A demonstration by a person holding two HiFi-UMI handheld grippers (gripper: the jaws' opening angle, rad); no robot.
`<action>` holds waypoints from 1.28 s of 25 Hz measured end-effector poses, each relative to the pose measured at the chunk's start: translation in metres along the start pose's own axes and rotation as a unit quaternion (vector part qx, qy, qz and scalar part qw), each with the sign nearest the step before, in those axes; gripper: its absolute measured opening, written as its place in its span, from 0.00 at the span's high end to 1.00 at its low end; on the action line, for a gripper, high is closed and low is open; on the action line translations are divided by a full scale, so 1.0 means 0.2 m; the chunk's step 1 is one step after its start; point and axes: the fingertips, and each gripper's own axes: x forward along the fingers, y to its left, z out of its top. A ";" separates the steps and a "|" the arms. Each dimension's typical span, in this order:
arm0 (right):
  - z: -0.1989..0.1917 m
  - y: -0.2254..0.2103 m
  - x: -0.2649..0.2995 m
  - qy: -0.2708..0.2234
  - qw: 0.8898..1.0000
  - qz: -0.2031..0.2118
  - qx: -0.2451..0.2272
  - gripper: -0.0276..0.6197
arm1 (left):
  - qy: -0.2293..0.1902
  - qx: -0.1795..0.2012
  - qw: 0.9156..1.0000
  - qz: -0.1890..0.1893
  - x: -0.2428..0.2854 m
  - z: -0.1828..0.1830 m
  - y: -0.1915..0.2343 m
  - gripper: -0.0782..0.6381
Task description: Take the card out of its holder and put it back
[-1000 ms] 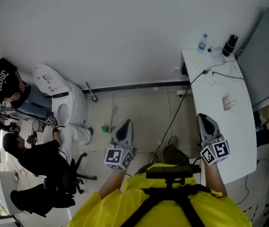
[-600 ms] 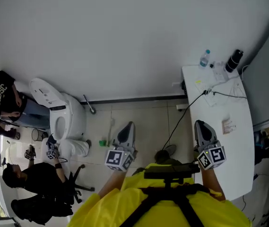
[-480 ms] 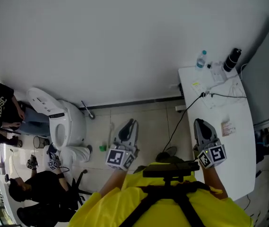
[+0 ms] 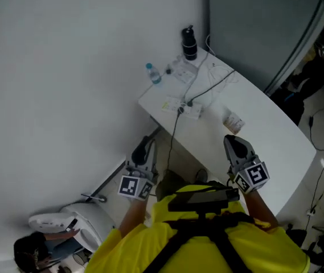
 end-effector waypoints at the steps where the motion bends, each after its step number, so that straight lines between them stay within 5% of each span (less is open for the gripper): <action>1: 0.00 -0.08 -0.05 -0.004 1.000 -0.029 0.007 0.95 | 0.007 0.005 1.000 -0.027 0.12 -0.01 -0.05 0.75; 4: -0.01 -0.26 -0.22 -0.018 0.992 -0.123 0.026 0.95 | 0.025 0.017 0.994 -0.108 0.45 -0.05 -0.22 0.85; 8: -0.06 -0.38 -0.38 -0.024 0.976 -0.214 0.041 0.95 | 0.038 0.020 0.975 -0.219 0.76 -0.11 -0.46 0.88; 12: -0.12 -0.49 -0.41 -0.024 0.964 -0.263 0.045 0.95 | 0.066 0.047 0.946 -0.314 0.96 -0.19 -0.62 0.84; 15: -0.22 -0.60 -0.37 -0.005 0.961 -0.272 0.054 0.79 | 0.077 0.071 0.935 -0.338 1.09 -0.26 -0.65 0.84; 16: -0.26 -0.64 -0.35 0.005 0.960 -0.275 0.048 0.81 | 0.081 0.076 0.933 -0.343 1.13 -0.30 -0.65 0.84; 18: -0.35 -0.72 -0.31 0.025 0.961 -0.273 0.038 0.89 | 0.103 0.072 0.928 -0.351 1.18 -0.39 -0.65 0.84; 25: -0.73 -0.95 -0.14 0.095 0.973 -0.200 0.059 0.82 | 0.162 0.059 0.901 -0.397 1.22 -0.61 -0.68 0.88; 32: -1.01 -1.12 -0.07 0.123 0.987 -0.086 0.064 0.82 | 0.179 0.054 0.898 -0.399 1.23 -0.77 -0.72 0.88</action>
